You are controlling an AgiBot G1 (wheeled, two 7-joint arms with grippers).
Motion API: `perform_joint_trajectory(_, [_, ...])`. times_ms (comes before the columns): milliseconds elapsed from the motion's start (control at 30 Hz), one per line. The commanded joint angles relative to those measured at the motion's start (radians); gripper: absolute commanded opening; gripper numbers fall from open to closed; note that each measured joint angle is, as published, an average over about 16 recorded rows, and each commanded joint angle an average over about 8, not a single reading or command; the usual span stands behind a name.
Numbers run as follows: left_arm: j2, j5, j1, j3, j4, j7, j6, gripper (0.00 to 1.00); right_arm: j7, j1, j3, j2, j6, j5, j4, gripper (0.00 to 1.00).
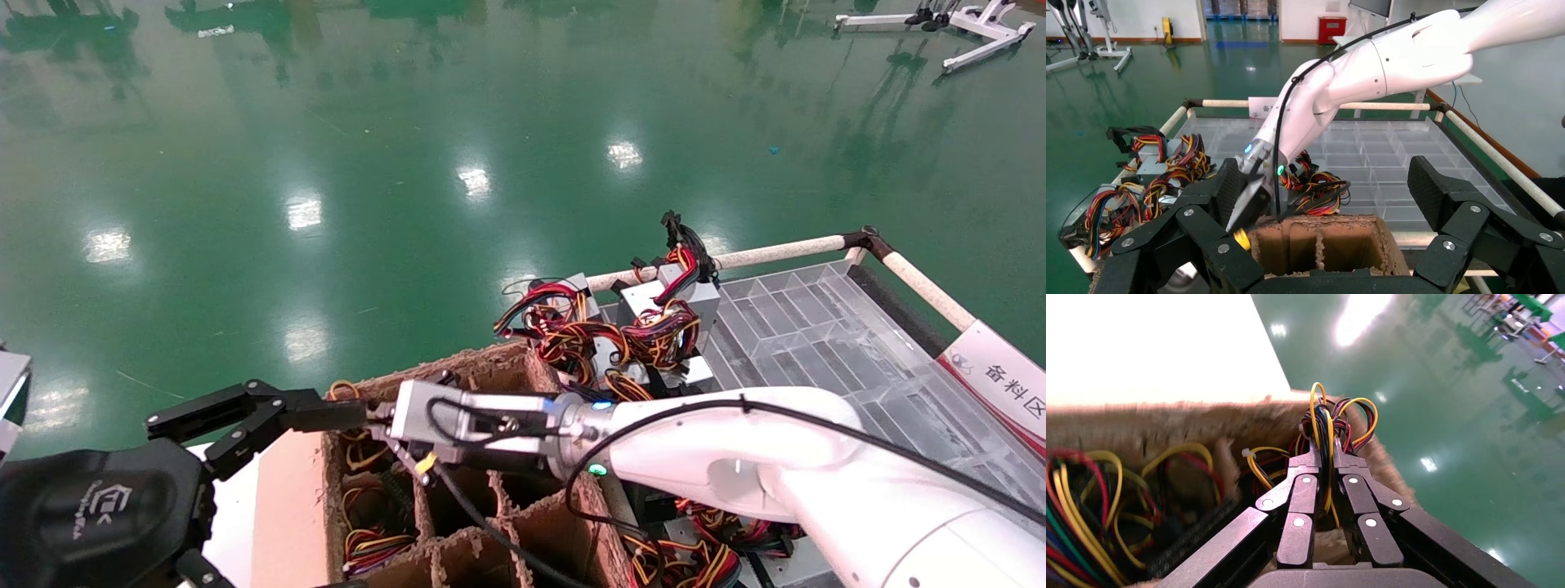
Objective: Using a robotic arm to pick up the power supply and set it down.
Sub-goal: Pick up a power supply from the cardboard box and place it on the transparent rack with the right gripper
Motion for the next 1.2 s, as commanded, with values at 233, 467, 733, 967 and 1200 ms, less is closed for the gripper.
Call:
perform_joint_trajectory(233, [0.0,0.0,0.0,0.0,0.0,0.0,0.0,1.0,-0.071,0.018,0.091,0.036,-0.164,0.152,-0.063,0.0])
perform_joint_trajectory(467, [0.0,0.0,0.0,0.0,0.0,0.0,0.0,1.0,-0.118,0.068,0.177,0.105,-0.295,0.26,-0.085,0.0])
perform_joint_trajectory(733, [0.0,0.0,0.0,0.0,0.0,0.0,0.0,1.0,-0.118,0.181,0.248,0.234,-0.4,0.333,-0.084,0.0])
perform_joint_trajectory(967, [0.0,0.0,0.0,0.0,0.0,0.0,0.0,1.0,-0.122,0.332,0.243,0.369,-0.414,0.277,-0.122,0.0])
perform_joint_trajectory(1200, [0.0,0.0,0.0,0.0,0.0,0.0,0.0,1.0,-0.109,0.454,0.189,0.488,-0.413,0.16,-0.167,0.0])
